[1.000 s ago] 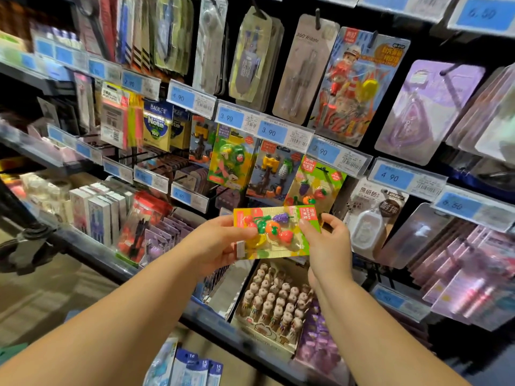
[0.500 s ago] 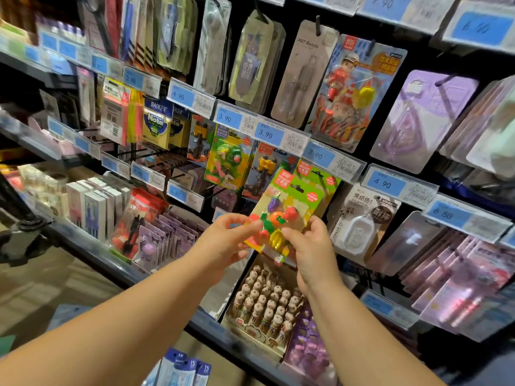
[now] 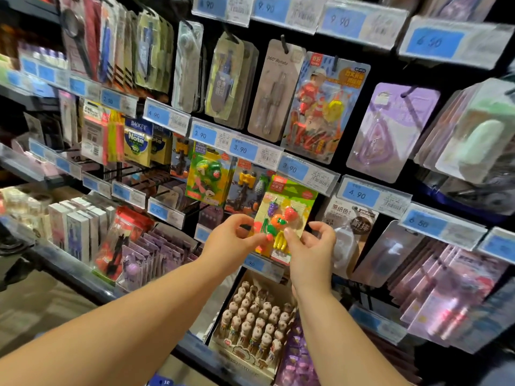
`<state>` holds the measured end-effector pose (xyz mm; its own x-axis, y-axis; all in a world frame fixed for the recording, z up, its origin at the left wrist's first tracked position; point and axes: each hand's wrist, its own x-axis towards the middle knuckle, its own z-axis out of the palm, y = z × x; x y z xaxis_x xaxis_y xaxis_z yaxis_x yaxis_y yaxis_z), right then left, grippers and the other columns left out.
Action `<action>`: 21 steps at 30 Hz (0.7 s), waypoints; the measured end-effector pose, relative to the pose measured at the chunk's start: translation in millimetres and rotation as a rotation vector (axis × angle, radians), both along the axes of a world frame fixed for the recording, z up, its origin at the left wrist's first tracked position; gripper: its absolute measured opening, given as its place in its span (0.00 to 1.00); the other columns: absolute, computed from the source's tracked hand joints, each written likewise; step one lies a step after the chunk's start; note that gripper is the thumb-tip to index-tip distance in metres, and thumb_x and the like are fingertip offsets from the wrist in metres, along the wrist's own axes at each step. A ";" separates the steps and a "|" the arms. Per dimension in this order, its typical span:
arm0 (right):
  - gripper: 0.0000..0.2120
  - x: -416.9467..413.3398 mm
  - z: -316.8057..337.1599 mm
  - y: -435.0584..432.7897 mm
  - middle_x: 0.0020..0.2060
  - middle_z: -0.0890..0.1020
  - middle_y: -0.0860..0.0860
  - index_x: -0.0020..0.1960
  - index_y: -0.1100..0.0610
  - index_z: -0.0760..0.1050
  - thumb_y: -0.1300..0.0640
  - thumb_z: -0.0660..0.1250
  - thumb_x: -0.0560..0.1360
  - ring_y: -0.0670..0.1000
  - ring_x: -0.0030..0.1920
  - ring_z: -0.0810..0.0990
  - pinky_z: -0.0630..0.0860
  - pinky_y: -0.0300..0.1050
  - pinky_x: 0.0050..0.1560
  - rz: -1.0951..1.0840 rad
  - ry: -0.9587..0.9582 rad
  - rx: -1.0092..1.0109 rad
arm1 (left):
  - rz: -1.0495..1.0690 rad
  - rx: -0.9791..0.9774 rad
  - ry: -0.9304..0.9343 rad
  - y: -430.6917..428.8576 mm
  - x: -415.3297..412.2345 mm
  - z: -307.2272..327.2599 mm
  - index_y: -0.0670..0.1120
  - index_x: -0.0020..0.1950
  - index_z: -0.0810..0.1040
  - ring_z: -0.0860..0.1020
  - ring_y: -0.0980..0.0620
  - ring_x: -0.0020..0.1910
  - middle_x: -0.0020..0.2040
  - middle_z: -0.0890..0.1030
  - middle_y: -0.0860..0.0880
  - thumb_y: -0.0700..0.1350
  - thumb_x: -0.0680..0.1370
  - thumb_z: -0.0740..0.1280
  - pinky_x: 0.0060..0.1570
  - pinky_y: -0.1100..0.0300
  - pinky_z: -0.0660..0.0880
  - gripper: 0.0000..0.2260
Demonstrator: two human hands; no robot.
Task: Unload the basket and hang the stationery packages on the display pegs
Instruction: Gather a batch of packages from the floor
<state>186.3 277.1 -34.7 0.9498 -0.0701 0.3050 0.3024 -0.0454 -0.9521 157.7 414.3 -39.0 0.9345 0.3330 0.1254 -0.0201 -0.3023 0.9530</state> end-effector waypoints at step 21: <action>0.07 29.9 -4.9 7.0 0.46 0.77 0.47 0.55 0.51 0.74 0.55 0.68 0.78 0.44 0.44 0.75 0.66 0.29 0.35 -0.234 -0.020 -0.168 | 0.107 0.086 -0.010 -14.5 41.7 -5.1 0.53 0.60 0.76 0.78 0.52 0.47 0.49 0.80 0.52 0.53 0.77 0.70 0.46 0.57 0.74 0.13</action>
